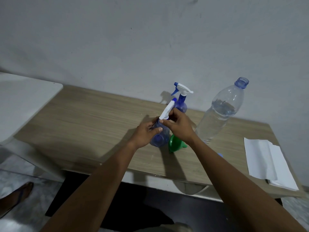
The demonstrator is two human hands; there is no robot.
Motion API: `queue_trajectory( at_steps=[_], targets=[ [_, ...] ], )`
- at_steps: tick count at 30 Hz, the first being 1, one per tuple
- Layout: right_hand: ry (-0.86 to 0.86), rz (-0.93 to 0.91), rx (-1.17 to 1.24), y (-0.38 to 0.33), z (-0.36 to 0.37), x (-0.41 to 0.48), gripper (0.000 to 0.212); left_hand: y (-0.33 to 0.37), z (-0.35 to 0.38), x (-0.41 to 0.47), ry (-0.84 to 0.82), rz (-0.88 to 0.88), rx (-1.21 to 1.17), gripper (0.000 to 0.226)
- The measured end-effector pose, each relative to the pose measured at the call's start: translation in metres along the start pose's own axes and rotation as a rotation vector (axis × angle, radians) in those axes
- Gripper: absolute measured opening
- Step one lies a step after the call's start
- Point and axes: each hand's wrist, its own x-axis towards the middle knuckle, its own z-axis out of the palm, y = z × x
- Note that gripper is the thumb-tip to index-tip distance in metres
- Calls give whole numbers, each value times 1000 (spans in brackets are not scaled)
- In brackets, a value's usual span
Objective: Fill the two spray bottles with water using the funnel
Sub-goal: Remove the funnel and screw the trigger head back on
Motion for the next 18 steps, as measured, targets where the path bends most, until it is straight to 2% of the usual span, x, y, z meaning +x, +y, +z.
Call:
queue_trajectory(
  at_steps=[4, 8, 11, 18],
  targets=[
    [17, 24, 28, 2, 0, 0, 31, 1, -1, 0, -9, -2, -8, 49],
    [-114, 54, 87, 2, -16, -1, 29, -1, -2, 0, -18, -12, -3, 48],
    [-171, 15, 15, 1, -20, -3, 30, 0, 0, -1, -15, -17, -14, 49],
    [-65, -65, -105, -1, -12, -7, 22, 0, 3, -2, 20, -16, 2, 47]
  ],
)
